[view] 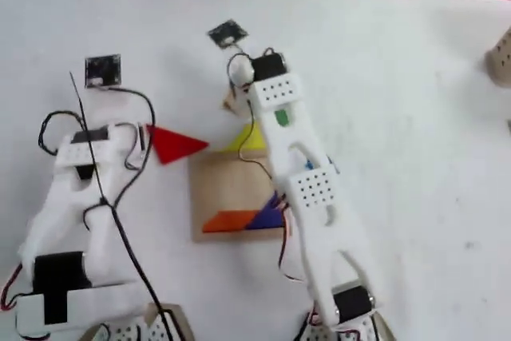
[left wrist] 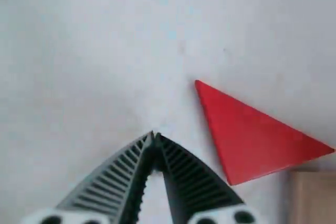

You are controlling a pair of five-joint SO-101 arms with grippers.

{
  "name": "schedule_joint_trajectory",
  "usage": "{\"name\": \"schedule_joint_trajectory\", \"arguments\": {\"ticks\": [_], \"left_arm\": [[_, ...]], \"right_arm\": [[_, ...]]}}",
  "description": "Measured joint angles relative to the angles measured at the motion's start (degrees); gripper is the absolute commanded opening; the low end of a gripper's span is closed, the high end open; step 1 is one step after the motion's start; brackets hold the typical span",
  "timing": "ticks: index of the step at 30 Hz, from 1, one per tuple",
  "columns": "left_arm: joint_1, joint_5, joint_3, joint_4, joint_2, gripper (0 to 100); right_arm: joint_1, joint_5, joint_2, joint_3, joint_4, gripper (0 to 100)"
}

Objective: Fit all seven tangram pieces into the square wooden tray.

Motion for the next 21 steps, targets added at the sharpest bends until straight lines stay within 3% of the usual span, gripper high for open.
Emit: {"name": "schedule_joint_trajectory", "arguments": {"ticks": [3, 7, 16, 21], "left_arm": [[0.00, -0.18, 0.00, 0.00, 0.00, 2], [0.00, -0.35, 0.00, 0.00, 0.00, 2], [0.00, -0.35, 0.00, 0.00, 0.00, 2], [0.00, -0.35, 0.00, 0.00, 0.00, 2]], "right_arm": [[0.53, -9.32, 0.00, 0.00, -2.55, 1.9], [0.26, -13.45, 0.00, 0.00, -6.42, 1.9], [0.53, -9.23, 3.43, 0.00, -8.35, 1.9], [-2.99, -8.35, 6.51, -3.87, -8.35, 1.9]]}}
